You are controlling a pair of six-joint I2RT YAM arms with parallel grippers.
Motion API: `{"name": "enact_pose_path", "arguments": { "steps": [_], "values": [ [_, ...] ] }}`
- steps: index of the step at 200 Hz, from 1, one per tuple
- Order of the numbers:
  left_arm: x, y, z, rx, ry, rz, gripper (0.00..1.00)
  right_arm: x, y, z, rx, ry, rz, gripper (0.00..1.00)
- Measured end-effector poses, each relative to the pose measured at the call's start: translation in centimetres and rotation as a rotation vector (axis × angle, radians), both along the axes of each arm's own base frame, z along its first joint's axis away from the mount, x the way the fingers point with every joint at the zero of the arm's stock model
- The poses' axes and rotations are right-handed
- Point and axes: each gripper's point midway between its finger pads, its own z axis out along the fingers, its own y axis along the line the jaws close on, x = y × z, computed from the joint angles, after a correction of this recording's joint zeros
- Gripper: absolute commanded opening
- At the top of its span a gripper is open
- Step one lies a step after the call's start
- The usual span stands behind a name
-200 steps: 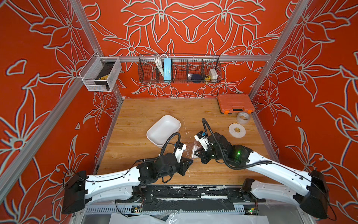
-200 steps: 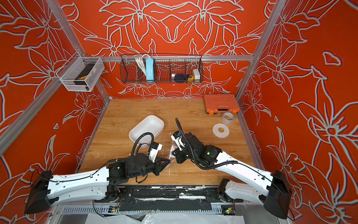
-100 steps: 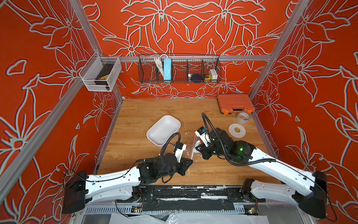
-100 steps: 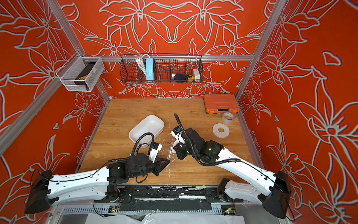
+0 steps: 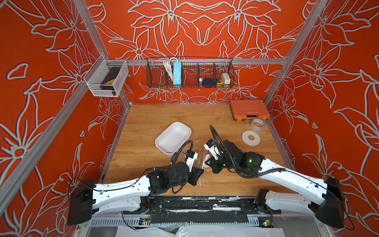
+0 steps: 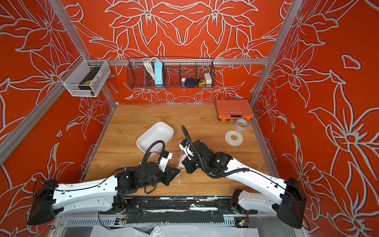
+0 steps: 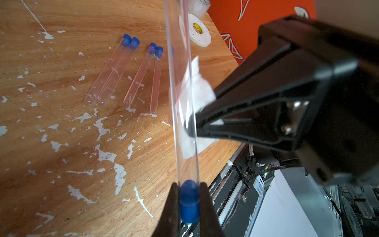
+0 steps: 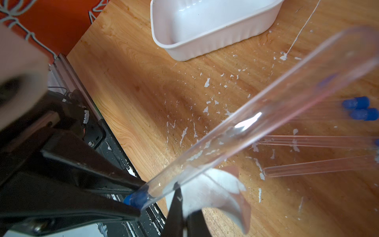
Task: Wipe the exteriors of test tubes
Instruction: Wipe the dirt from the test tube.
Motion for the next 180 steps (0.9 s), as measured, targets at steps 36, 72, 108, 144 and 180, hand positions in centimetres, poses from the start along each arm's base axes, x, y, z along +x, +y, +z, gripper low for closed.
{"name": "enact_pose_path", "arguments": {
  "steps": [36,72,108,144,180],
  "values": [
    [0.2,-0.4,0.2,-0.002,-0.003,0.001,0.08,-0.6,0.1,-0.4,0.0,0.012,0.005,0.0],
    [0.5,-0.5,-0.9,0.034,0.0,0.01,0.08,-0.7,-0.2,0.0,0.008,0.006,0.002,0.0],
    [0.4,-0.6,-1.4,0.049,0.008,0.003,0.08,-0.7,0.3,1.4,0.063,-0.022,0.008,0.0],
    [0.3,-0.7,-1.4,0.047,0.011,-0.007,0.08,-0.5,0.5,1.9,0.083,-0.034,0.007,0.0],
    [0.1,-0.4,-0.7,0.032,0.007,-0.01,0.08,-0.5,0.6,1.9,0.089,-0.035,0.005,0.0]
  ]
}}
